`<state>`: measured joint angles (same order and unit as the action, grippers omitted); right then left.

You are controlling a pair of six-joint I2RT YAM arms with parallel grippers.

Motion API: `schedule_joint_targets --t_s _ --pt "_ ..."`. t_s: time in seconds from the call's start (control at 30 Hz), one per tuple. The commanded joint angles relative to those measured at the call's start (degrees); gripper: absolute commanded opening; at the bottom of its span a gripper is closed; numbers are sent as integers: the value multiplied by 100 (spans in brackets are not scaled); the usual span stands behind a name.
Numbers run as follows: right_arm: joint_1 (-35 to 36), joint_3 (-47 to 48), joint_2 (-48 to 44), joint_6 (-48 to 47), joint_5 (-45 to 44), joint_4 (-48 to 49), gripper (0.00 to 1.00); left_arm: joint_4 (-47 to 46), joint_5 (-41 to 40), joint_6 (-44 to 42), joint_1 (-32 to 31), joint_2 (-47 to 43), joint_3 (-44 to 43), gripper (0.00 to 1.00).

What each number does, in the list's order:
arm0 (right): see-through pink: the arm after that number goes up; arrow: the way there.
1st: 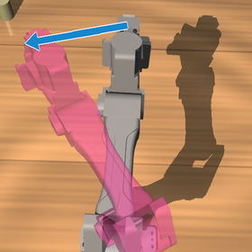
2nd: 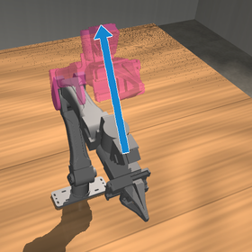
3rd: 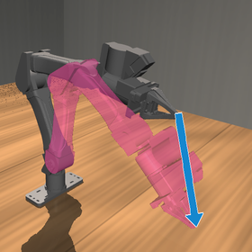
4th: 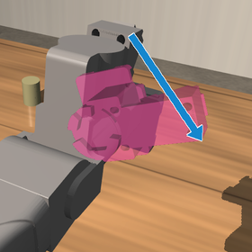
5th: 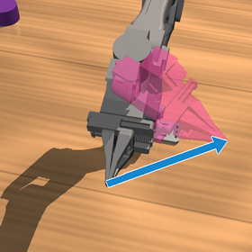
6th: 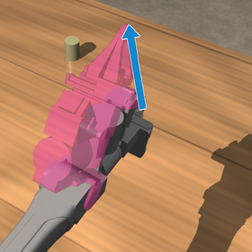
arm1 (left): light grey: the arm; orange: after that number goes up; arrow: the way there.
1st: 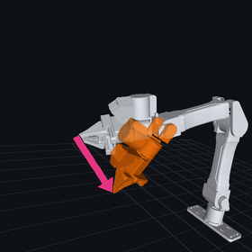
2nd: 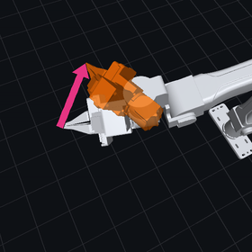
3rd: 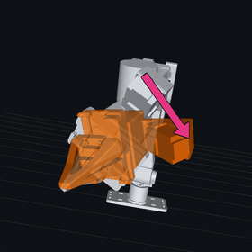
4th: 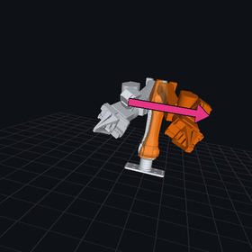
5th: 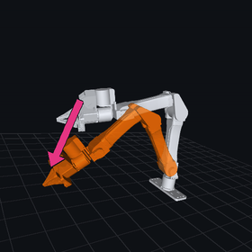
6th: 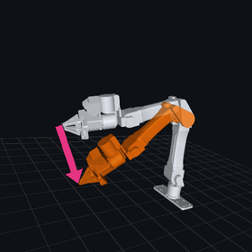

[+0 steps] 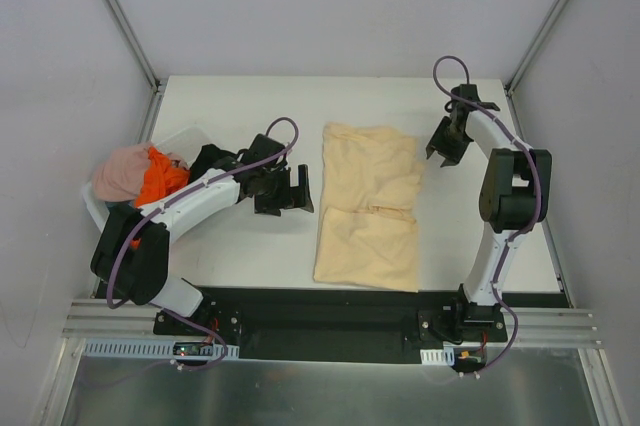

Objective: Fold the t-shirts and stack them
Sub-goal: Grab one side of the 2/3 rectangular tshirt with both arms

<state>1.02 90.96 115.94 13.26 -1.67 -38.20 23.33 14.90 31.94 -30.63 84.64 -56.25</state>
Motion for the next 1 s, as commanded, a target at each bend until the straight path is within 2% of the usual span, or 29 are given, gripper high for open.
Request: schedule_joint_targets --t_s 0.0,0.07,0.2,0.27,0.3,0.33,0.53,0.7,0.97 --pt "30 -314 -423 2 657 118 49 66 57 -4 66 -185 53 99" --pt "30 -535 -371 54 1140 356 49 66 66 -4 66 -194 79 99" --pt "30 -553 -142 317 1345 418 49 66 101 14 66 -211 105 99" --pt "21 -579 -63 432 1476 541 40 57 101 31 66 -220 132 99" --pt "13 -605 -63 554 1494 576 30 66 93 40 66 -229 149 99" --pt "21 -640 -106 599 1512 681 25 66 92 49 66 -237 167 99" --pt "-5 -895 -589 722 1161 769 2 66 84 75 66 -264 176 100" --pt "48 -1264 -1029 591 1406 1226 1 57 66 66 66 -290 176 99" --pt "390 -1221 -1478 186 1546 1165 1 57 66 31 66 -308 202 99"
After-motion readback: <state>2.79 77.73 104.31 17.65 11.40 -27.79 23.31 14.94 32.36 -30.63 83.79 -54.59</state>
